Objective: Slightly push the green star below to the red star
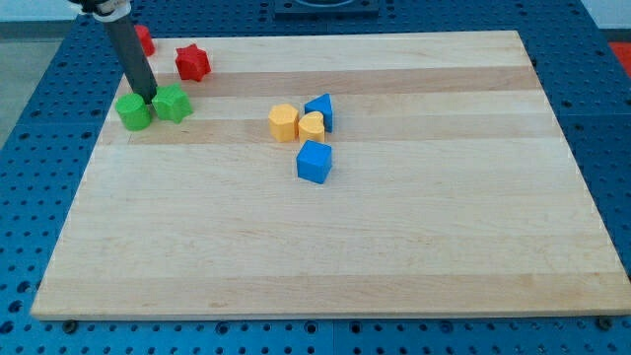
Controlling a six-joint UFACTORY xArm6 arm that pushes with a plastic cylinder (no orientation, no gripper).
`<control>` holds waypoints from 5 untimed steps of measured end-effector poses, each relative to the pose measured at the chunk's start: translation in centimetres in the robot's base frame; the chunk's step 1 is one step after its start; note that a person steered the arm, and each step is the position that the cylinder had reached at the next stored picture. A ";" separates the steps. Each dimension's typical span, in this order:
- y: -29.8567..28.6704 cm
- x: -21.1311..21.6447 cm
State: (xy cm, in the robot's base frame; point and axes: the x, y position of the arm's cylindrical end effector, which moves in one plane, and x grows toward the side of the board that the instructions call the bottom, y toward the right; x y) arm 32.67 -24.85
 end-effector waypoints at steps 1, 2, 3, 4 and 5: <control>0.0 1.5; 0.0 2.0; 0.0 1.9; 0.0 0.5; 0.0 -1.0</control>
State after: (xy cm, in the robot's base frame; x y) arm 31.70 -24.85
